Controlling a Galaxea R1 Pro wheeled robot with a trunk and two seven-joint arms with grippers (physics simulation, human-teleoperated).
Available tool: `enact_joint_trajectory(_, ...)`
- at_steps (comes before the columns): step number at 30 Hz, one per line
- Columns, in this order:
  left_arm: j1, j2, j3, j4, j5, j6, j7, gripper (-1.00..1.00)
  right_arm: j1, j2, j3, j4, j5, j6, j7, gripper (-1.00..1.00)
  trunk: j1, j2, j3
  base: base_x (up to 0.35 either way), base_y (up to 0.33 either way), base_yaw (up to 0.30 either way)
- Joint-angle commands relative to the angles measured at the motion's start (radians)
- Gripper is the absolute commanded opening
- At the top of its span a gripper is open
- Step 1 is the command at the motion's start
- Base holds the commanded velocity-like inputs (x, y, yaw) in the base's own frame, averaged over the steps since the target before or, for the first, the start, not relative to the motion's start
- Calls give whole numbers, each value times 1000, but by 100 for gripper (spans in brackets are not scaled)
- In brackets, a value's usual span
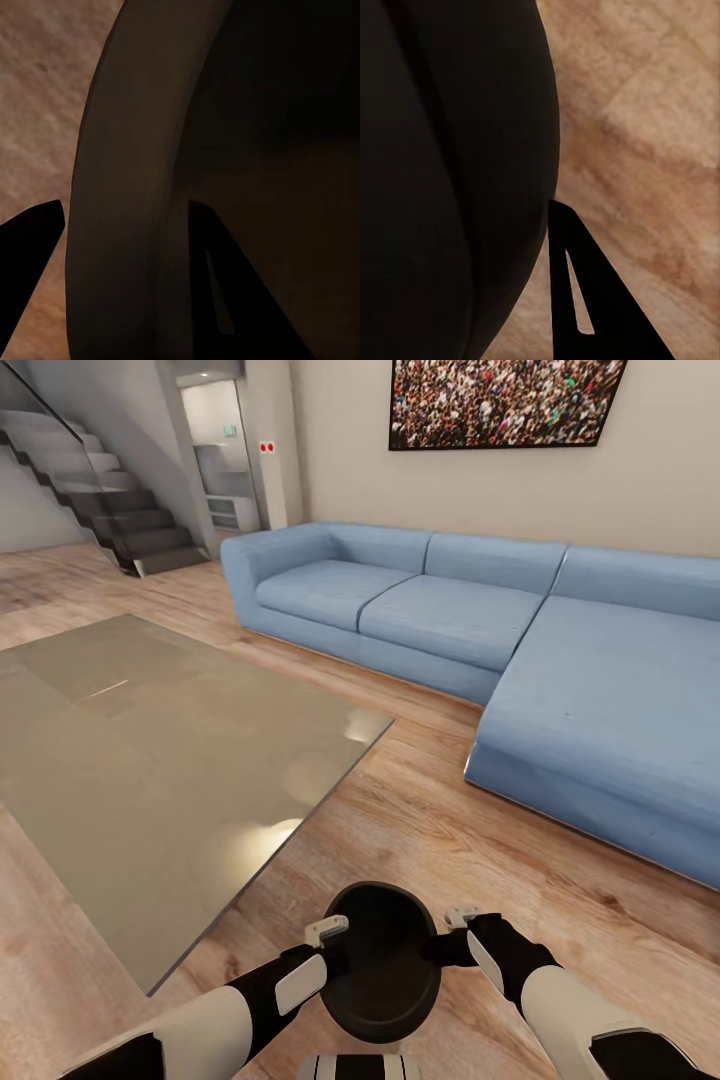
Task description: Place each of the two pumpkins and all three candles from the living room inside a cabinet in the living room (use any cabinet), then make sure every cabinet is closed, and position the cauldron so it is next to a table in the living room.
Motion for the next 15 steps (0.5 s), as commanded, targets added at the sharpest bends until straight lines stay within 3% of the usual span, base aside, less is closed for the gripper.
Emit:
enact_joint_trajectory(1,0,1,2,6,-7,1,1,-100,1,2,11,-1,-15,1,2,-100,0,0,0,0,0,0)
enact_joint_trajectory(9,0,1,3,7,-7,2,2,-100,1,2,11,-2,-15,1,2,-100,0,0,0,0,0,0)
enact_joint_trajectory(10,0,1,4,9,-7,2,2,100,1,2,11,-2,-15,1,2,-100,0,0,0,0,0,0)
enact_joint_trajectory(11,-1,1,4,12,-7,4,3,100,1,2,11,-2,-15,1,2,100,0,0,0,0,0,0)
enact_joint_trajectory(15,-2,2,5,9,-8,4,3,100,1,0,11,-2,-15,1,2,100,0,0,0,0,0,0)
